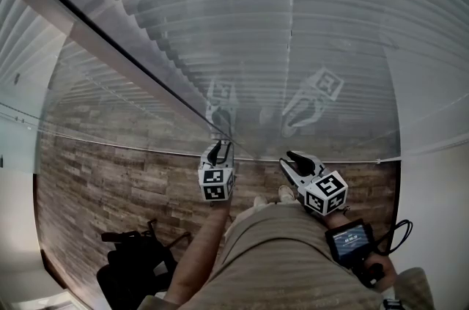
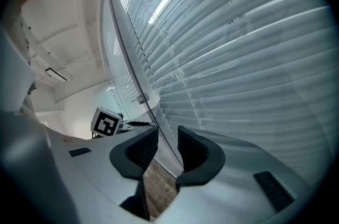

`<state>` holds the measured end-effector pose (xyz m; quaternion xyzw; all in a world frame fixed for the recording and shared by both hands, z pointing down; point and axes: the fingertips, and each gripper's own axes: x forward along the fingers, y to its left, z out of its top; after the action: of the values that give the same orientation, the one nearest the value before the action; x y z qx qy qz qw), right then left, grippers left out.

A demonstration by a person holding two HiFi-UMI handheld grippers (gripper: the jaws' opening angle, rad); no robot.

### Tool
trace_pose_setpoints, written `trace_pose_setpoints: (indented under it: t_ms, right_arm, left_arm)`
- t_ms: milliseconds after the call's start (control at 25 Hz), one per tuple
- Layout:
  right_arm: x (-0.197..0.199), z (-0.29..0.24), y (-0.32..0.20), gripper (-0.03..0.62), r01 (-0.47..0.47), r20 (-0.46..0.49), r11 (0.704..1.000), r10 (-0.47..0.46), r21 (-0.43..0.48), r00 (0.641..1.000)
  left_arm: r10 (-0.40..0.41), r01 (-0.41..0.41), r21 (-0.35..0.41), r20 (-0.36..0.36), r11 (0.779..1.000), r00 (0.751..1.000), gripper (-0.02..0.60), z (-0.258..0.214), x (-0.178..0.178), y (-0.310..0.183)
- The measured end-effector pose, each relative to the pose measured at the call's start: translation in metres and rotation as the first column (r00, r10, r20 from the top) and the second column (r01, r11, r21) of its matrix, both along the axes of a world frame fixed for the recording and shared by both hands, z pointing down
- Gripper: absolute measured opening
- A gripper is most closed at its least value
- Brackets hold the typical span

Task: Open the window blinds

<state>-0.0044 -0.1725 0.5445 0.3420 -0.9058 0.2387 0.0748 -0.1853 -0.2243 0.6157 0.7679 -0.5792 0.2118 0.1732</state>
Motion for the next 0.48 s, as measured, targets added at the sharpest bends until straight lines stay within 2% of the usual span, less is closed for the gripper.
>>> trace_pose_setpoints:
  t_ms: [480]
  right_arm:
    - [-0.0027, 0.0002, -0.0004, 0.12, 0.005, 0.0, 1.0, -0.005, -0.003, 1.0]
  left_arm:
    - [-0.024, 0.018, -0.039, -0.152, 0.999, 0.988, 0.138, 0.0008, 0.0003, 0.0013]
